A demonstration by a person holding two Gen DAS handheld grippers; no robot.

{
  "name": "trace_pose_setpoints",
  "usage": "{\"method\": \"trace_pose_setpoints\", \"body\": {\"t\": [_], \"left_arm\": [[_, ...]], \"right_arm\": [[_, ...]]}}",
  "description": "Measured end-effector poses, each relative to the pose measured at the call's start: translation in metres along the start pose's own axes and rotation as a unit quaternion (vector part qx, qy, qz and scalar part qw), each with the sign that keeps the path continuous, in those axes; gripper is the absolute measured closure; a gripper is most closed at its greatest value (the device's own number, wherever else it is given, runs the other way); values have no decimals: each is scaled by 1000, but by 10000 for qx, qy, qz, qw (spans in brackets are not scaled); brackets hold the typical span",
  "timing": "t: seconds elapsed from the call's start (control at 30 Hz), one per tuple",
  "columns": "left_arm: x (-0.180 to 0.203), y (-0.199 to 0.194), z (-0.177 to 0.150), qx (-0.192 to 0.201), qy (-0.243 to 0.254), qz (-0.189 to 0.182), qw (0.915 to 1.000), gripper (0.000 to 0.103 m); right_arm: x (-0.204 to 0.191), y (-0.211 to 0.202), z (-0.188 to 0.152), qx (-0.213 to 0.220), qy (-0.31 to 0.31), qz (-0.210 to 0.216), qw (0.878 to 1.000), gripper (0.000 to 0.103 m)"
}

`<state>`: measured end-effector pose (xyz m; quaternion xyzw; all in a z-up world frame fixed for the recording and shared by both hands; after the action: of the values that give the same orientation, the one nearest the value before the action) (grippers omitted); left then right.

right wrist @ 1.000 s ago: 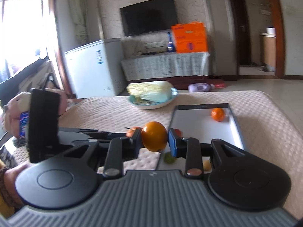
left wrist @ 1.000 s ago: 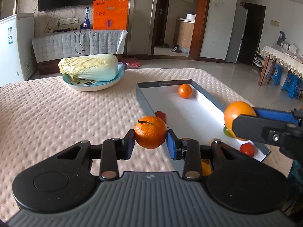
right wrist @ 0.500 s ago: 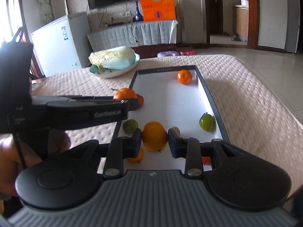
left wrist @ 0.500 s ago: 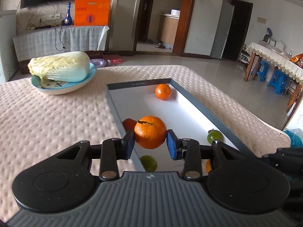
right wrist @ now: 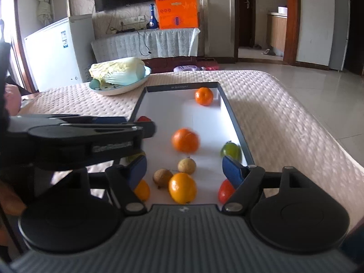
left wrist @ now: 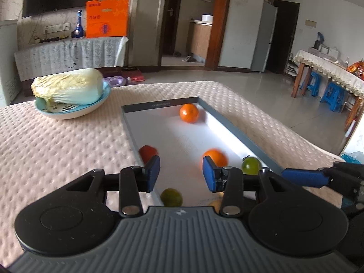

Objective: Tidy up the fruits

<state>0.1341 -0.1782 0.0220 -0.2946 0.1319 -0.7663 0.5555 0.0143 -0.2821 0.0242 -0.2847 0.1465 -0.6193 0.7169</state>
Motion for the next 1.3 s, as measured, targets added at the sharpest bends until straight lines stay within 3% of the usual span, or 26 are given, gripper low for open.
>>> {"method": "trace_pose_setpoints", "body": {"t": [0.2, 0.3, 0.37, 0.57, 0.73, 1.3], "left_arm": [[-8, -49, -5, 221, -22, 220, 9995, 43], [-8, -81, -22, 159, 60, 259, 9995, 40], [-4, -101, -38, 72, 163, 265, 9995, 36], [8, -144, -79, -25, 529, 331, 9981, 25], [12, -158, -100, -93, 584, 425, 9973, 22], [9, -148, -100, -100, 633, 476, 9968, 18]], "right_arm": [[21, -23, -7, 36, 403, -143, 9991, 28], [31, -45, -14, 109, 663, -183, 9976, 27], [32, -61, -20, 156, 793, -184, 9966, 21], [12, -79, -44, -280, 574, 155, 9978, 19], [11, -73, -53, -563, 508, 179, 9970, 19], [9, -62, -57, -734, 519, 183, 9958, 19]]}}
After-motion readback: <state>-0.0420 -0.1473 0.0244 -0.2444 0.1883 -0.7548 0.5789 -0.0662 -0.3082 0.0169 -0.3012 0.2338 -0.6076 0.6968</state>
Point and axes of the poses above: each gripper's, at about its wrist camera, not at the fingertips, and y roughly the way its jaws point, x to its right, z to its top, the point moved 3 cm from there along y, roughly the way its jaws point, and after that the axes turned 13 degrees about -y, right-handed, at the moved point
